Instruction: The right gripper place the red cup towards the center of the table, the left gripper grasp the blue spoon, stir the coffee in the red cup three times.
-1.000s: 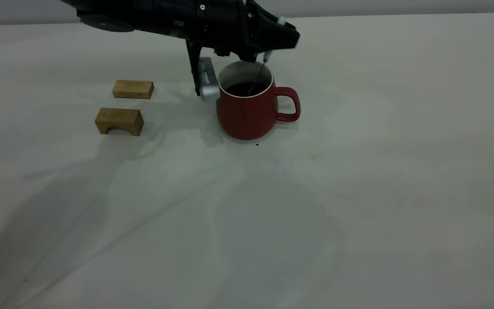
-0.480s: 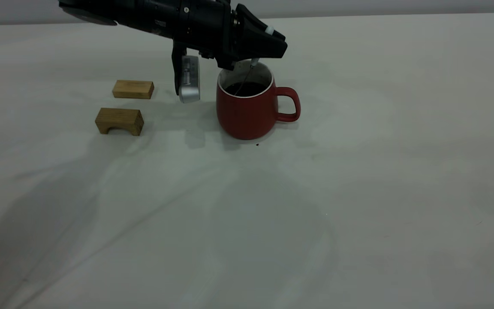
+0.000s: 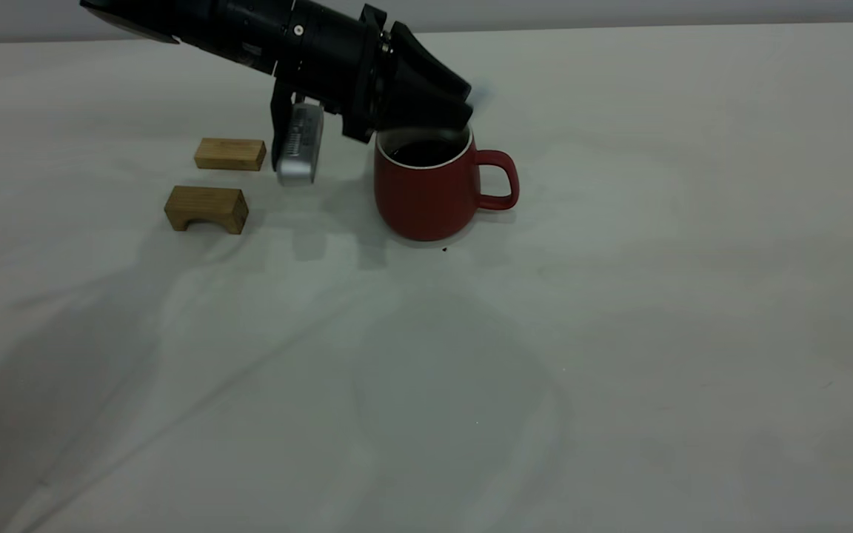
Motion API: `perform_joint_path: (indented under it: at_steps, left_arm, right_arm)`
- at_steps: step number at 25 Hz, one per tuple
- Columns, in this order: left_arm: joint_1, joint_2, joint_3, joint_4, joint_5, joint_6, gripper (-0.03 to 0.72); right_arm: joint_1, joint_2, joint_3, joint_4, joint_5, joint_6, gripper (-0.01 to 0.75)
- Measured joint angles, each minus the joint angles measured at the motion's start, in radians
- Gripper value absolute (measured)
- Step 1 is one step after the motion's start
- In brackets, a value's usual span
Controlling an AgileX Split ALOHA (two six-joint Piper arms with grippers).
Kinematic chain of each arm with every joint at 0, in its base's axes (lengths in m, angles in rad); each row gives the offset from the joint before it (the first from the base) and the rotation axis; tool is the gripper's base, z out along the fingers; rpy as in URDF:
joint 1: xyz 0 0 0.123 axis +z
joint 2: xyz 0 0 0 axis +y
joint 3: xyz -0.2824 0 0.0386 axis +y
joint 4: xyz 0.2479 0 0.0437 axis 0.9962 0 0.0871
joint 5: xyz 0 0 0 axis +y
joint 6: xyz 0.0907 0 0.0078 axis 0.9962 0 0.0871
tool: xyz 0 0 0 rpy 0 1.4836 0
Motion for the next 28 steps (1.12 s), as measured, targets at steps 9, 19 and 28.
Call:
perform_joint_path:
  at_steps: [9,19,28]
  left_arm:
    - [0.002,-0.109,0.000,0.152,0.006,0.257,0.662]
    - [0.003,-0.320,0.000,0.528,0.030,0.429,0.433]
    - [0.004,-0.625,0.000,0.780,0.053,0.546,0.282]
  right_arm:
    - [0.000,0.000,0.000,0.000,0.000,0.000,0.350]
    - [0.000,0.000,0.000,0.000,0.000,0.000,0.350]
    - [0.000,0.000,0.000,0.000,0.000,0.000,0.350]
